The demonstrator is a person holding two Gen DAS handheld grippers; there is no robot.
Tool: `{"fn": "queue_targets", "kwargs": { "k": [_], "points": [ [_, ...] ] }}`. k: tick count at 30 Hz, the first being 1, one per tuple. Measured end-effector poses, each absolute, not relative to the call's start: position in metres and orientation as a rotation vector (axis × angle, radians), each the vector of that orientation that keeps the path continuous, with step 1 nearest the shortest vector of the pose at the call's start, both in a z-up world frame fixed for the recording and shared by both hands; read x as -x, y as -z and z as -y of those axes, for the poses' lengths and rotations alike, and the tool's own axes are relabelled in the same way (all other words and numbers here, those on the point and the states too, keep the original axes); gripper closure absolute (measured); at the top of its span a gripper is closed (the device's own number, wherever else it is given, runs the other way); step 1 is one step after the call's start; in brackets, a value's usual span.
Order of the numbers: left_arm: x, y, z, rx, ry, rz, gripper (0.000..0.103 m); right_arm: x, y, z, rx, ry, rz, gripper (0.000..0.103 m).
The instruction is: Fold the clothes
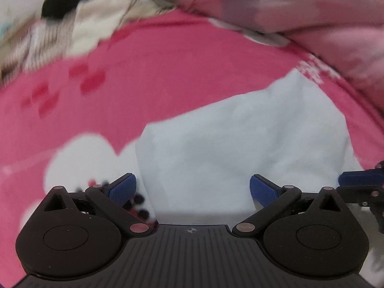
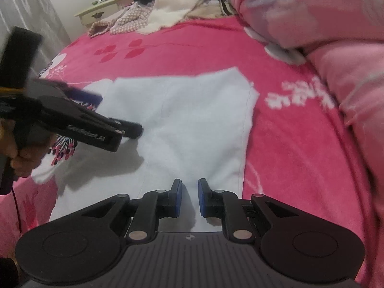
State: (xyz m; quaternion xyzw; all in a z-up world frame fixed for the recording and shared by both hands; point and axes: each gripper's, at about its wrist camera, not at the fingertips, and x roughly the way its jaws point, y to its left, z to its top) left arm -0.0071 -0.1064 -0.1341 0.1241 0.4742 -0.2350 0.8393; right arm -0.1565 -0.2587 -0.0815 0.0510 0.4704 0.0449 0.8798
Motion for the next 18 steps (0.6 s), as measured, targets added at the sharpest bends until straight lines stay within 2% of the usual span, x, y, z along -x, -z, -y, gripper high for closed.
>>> {"fn": "queue_targets", "kwargs": {
  "k": [6,12,14,18],
  "points": [
    [0.005,0.136,0.105,-0.234,0.492,-1.024,0.000,0.119,0.052,0.271,-0.042,-0.062,-0.890,0.087],
    [0.005,0.137,0.106,-0.238,0.487,-1.026,0.000,0.082,0.084,0.284,0.007,-0.025,-0.936,0.087],
    [0.004,0.136,0.107,-0.233,0.484,-1.035,0.000,0.079,0.093,0.296,-0.035,0.020,-0.967,0.087],
    [0.004,0.136,0.107,-0.232,0.480,-1.039,0.000,0.083,0.073,0.306,-0.160,0.001,-0.914,0.086]
  ]
}}
